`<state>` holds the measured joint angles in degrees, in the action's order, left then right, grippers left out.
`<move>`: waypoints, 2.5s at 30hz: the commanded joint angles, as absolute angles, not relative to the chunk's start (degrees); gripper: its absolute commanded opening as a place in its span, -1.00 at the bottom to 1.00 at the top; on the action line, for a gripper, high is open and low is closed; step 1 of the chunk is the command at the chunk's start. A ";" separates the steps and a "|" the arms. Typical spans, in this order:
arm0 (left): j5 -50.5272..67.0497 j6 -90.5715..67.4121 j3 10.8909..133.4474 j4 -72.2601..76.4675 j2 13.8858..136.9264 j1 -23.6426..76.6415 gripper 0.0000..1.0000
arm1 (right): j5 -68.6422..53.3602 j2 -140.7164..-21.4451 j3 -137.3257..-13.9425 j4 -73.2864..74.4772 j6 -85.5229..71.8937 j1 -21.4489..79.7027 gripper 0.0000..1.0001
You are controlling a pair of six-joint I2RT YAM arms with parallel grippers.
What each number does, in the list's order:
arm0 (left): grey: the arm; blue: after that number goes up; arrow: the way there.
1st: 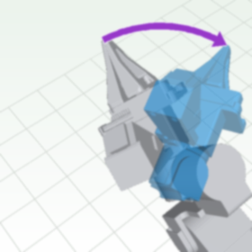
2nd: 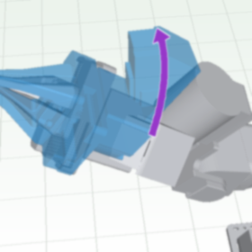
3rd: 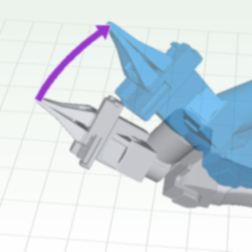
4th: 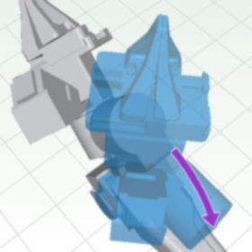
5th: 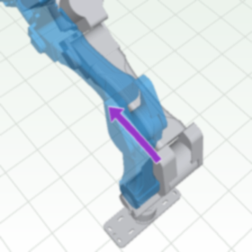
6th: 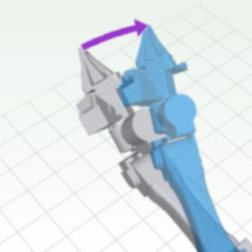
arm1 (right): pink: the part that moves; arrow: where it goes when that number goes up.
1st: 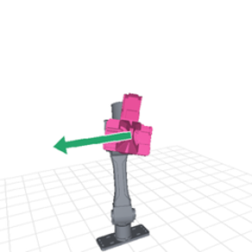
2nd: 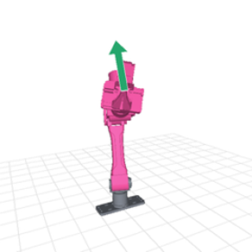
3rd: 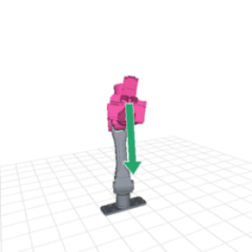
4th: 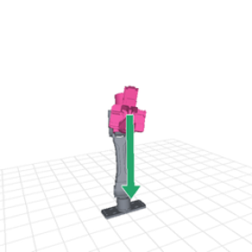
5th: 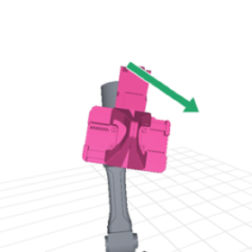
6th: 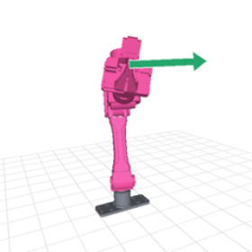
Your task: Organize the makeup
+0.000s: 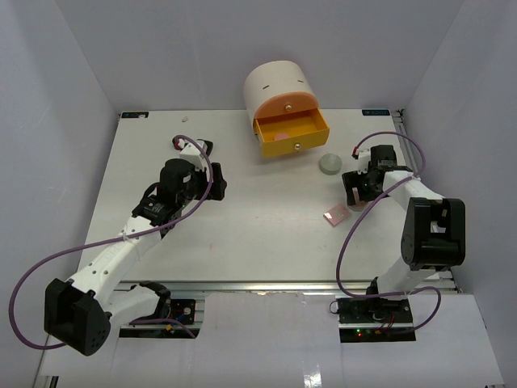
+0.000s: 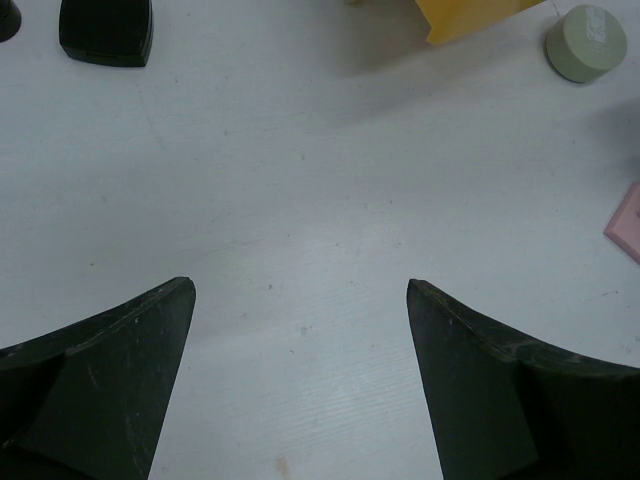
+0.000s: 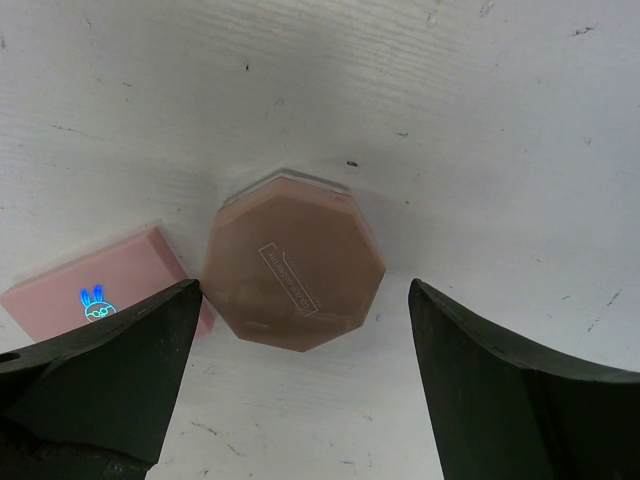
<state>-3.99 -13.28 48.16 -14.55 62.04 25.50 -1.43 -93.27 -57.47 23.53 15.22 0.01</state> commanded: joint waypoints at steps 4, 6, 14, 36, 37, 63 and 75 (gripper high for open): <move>-3.95 -12.57 47.64 -13.27 60.03 25.58 0.96 | 1.58 -95.01 -57.13 21.09 15.29 -0.09 0.96; -4.04 -12.39 47.64 -13.32 59.99 25.58 0.96 | 1.49 -95.43 -57.13 20.85 15.29 -0.09 0.96; -4.52 -12.39 47.42 -13.40 59.73 25.58 0.96 | -0.59 -96.31 -57.04 20.21 17.28 -0.09 0.17; -4.70 -11.27 46.60 -13.12 61.13 25.58 0.96 | -13.66 -107.77 -113.04 29.42 22.08 17.93 -0.67; -4.59 -11.15 46.58 -13.10 61.27 25.58 0.96 | -13.04 -110.21 -115.39 29.48 21.53 18.12 -0.63; -0.80 -9.96 46.77 -12.93 61.69 25.58 0.96 | -14.07 -98.33 -97.67 27.27 19.49 17.11 0.80; -0.13 -10.35 46.93 -13.08 61.54 25.58 0.96 | -14.96 -88.11 -66.89 31.09 21.68 11.01 0.81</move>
